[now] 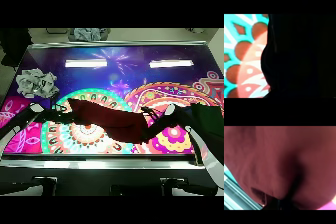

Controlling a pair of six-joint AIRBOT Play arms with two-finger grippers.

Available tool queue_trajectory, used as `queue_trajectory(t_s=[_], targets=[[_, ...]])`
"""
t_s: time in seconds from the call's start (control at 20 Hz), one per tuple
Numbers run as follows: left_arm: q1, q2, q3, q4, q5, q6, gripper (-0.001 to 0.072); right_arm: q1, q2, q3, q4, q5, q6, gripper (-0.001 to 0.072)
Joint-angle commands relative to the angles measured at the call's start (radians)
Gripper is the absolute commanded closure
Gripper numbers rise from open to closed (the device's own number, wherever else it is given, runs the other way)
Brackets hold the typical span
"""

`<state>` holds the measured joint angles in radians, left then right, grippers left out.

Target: Fold the shirts.

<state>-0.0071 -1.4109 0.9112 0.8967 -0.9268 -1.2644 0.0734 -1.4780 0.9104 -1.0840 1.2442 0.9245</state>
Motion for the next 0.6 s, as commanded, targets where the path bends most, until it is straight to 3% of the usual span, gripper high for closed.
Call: queue_trajectory(t_s=[0.0,0.15,0.25,0.4,0.55], targets=[[0.002,0.019,0.000,0.001,0.000,0.002,0.0675,0.030,-0.009,0.011,0.002,-0.018,0.014,0.0673],[0.035,0.071,0.062,0.001,-0.045,0.017,0.0676,0.029,0.043,0.085,-0.002,0.052,-0.049,0.0674],[0.072,0.149,0.174,0.000,-0.076,0.085,0.0676,0.029,0.133,0.191,-0.035,0.090,-0.068,0.0674],[0.143,0.294,0.448,0.000,-0.067,0.098,0.0677,0.029,0.314,0.448,-0.240,0.031,-0.056,0.0674],[0.235,0.388,0.762,0.002,-0.050,0.000,0.0678,0.029,0.486,0.721,-0.490,-0.091,0.036,0.0673]])
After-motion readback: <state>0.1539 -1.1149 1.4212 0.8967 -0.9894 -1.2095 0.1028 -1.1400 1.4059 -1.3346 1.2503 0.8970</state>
